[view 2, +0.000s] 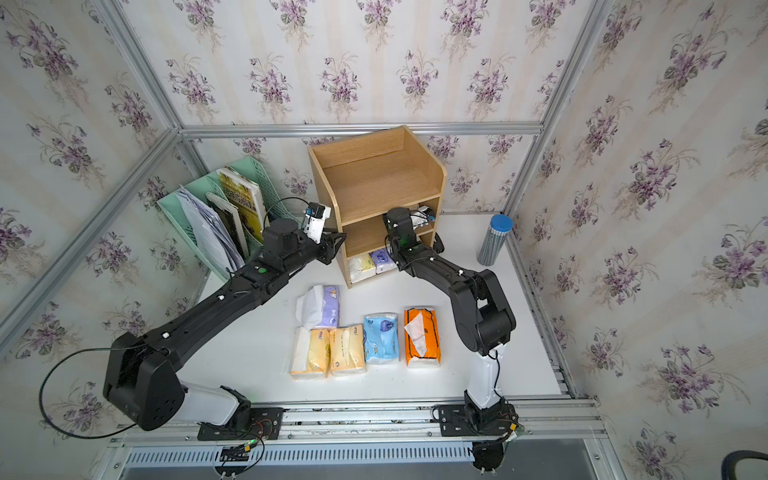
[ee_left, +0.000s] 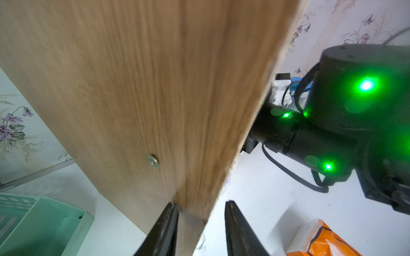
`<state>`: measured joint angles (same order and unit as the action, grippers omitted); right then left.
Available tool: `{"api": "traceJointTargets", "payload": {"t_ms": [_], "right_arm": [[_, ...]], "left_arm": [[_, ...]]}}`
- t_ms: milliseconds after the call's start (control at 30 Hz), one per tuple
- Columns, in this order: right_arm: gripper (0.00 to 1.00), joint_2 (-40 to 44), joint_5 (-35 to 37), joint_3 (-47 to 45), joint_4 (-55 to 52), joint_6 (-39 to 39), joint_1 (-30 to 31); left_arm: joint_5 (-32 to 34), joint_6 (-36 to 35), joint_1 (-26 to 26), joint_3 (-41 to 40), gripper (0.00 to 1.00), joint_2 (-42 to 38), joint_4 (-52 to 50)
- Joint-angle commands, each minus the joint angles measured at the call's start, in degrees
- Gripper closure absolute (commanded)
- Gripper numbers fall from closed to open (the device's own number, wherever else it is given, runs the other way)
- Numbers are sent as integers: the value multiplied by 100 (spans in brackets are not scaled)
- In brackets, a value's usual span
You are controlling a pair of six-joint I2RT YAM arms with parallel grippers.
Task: Remove the tissue boxes from the shelf
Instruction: Pick up a box of tissues from the shelf.
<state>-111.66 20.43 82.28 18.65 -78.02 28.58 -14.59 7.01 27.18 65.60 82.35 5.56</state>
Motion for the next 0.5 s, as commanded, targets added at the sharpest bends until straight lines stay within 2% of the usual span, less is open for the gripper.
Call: {"api": "traceJointTargets", "payload": {"t_ms": [0,100,300,400,467], "right_arm": [[19,-225,-210,447,-1111,-178,-100],[19,-417,-241,813,-1571,-207,-155],[22,-460,-373,632,-1637,-404,-370],[32,-446,-498,536,-1652,-348,-495],[44,-437,-573,473,-1620,-229,-571]], "left_arm": [[-483,-144,42,21,60,-77,147],[-544,-126,41,27,60,-85,173],[-715,-25,42,80,60,-67,217],[-757,11,41,67,60,-65,243],[-756,12,42,56,60,-54,253]]}}
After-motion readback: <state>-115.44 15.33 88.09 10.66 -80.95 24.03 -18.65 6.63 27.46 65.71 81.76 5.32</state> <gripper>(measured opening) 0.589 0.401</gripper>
